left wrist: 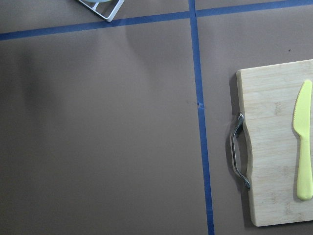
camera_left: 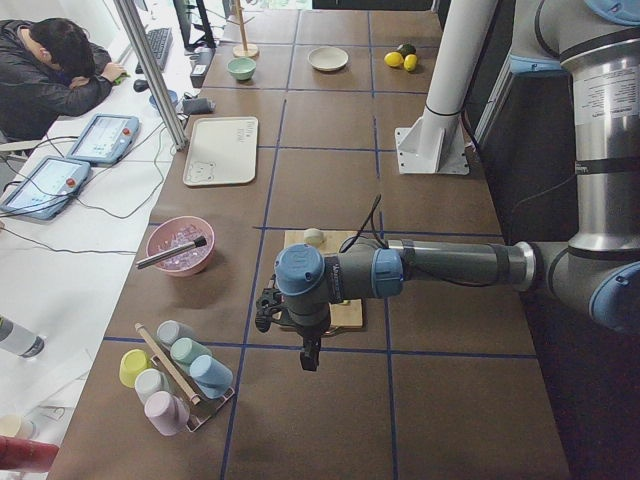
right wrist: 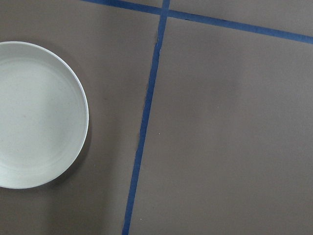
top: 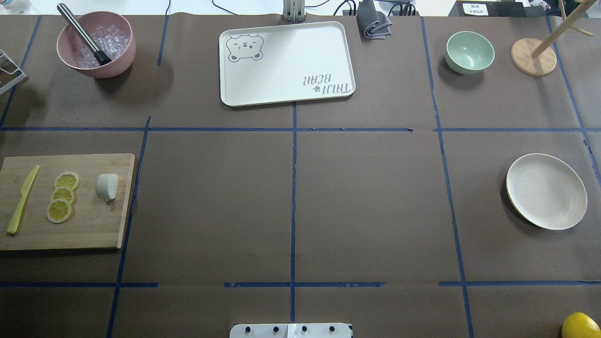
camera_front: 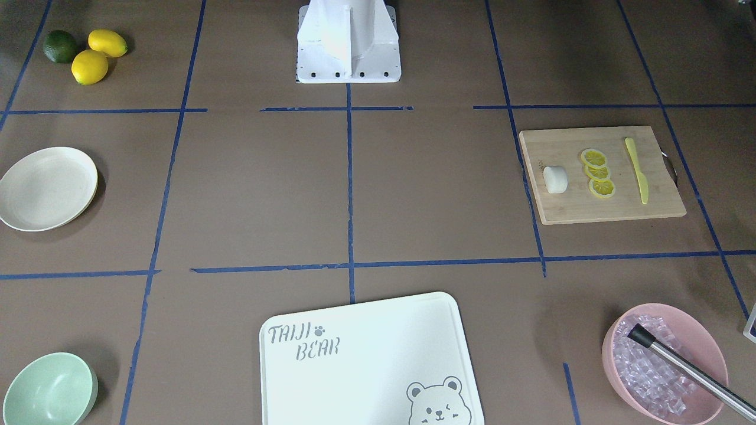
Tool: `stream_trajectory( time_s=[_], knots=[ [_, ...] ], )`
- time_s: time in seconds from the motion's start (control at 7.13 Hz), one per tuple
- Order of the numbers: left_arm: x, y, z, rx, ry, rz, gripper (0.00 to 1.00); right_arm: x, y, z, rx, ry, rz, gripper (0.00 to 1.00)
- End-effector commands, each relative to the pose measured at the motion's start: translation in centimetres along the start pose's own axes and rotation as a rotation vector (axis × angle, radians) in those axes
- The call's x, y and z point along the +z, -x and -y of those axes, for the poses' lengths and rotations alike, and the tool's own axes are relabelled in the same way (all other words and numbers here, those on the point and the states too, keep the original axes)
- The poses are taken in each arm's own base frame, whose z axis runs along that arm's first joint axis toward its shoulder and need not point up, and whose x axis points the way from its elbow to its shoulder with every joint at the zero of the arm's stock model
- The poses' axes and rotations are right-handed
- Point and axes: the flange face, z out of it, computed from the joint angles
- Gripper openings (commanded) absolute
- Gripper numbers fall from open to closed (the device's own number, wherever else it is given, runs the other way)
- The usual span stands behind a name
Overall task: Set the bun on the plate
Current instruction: 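Move the right gripper toward the rim of the white plate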
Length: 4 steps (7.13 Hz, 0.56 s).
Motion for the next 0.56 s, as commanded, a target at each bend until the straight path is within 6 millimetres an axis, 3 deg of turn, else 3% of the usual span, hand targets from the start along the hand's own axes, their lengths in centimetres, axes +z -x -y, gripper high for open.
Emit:
stream_trajectory(
  time_s=[0.0, 0.28, 0.42],
  knots=[
    [-0.3, -0.3, -0.2, 0.006, -0.006, 0.001, 1.0, -0.4, 0.3, 0.5, 0.024, -0.011, -0.004, 1.0],
    [-0.4, -0.4, -0.1, 0.007, -0.007, 0.002, 1.0, -0.4, 1.1, 1.3, -0.036, -0.066, 0.025, 1.0],
    [-0.3, -0.3, 0.0, 0.006, -0.007, 0.002, 1.0, 0.7, 1.6, 1.3, -0.001, -0.057, 0.108, 1.0]
  ],
)
